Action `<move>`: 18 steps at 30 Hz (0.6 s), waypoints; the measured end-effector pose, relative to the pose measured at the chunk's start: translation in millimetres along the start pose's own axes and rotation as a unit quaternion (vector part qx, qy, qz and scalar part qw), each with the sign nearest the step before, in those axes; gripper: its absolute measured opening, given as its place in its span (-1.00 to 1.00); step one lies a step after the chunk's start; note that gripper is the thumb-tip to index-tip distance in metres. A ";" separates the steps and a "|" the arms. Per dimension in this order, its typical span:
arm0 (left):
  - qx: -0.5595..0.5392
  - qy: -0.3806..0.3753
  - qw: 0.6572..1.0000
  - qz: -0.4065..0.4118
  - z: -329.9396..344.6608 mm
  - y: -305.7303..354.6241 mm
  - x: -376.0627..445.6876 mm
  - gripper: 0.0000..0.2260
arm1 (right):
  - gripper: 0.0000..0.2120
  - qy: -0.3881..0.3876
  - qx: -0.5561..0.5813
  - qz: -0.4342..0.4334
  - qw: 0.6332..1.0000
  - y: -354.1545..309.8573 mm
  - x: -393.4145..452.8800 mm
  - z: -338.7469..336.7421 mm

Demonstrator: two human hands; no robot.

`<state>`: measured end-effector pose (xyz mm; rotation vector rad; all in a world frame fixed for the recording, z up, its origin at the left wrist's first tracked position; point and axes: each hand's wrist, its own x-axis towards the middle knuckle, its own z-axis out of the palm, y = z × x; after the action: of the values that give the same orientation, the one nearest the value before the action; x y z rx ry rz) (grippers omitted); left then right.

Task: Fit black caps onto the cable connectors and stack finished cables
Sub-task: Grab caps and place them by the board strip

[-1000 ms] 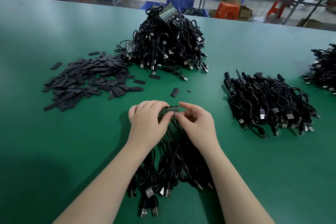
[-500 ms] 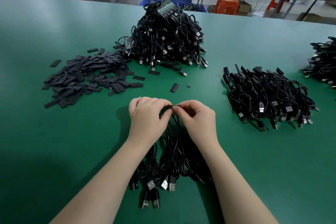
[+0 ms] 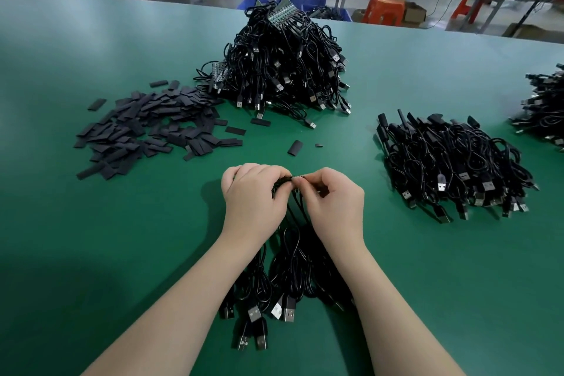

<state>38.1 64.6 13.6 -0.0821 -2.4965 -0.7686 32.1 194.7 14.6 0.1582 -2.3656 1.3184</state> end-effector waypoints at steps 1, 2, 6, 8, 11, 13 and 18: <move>0.001 -0.002 1.000 0.000 0.1 -0.3 -0.1 -0.96 | -0.90 0.004 -0.002 -0.004 1.000 0.2 -0.7 0.7; 0.002 -0.003 1.000 0.000 0.1 -0.6 -0.1 -0.96 | -0.89 0.007 -0.003 -0.006 1.000 0.4 -1.2 1.2; 0.001 -0.003 1.000 -0.001 -0.4 0.2 0.0 -0.96 | -0.89 0.005 0.002 -0.008 1.000 0.4 -2.0 1.6; 0.001 -0.004 1.000 0.001 -1.1 -0.1 -1.1 -0.96 | -0.89 -0.013 0.016 -0.003 1.000 1.8 -0.4 -0.7; 0.005 -0.007 1.000 0.007 -2.8 -0.5 -1.9 -0.96 | -0.78 -0.051 0.064 0.031 0.996 2.0 3.1 -6.3; 0.008 -0.012 1.000 0.009 -3.4 -0.7 -1.6 -0.97 | -0.76 -0.065 0.082 0.049 0.993 2.4 5.2 -9.2; 0.007 -0.032 0.999 0.010 -3.3 -1.8 -0.4 -0.96 | -0.77 -0.086 0.078 0.051 0.992 4.1 8.1 -15.1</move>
<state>39.5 61.4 14.8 -0.1291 -2.5574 -0.7506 28.2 210.3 21.7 0.2075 -2.4388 1.5975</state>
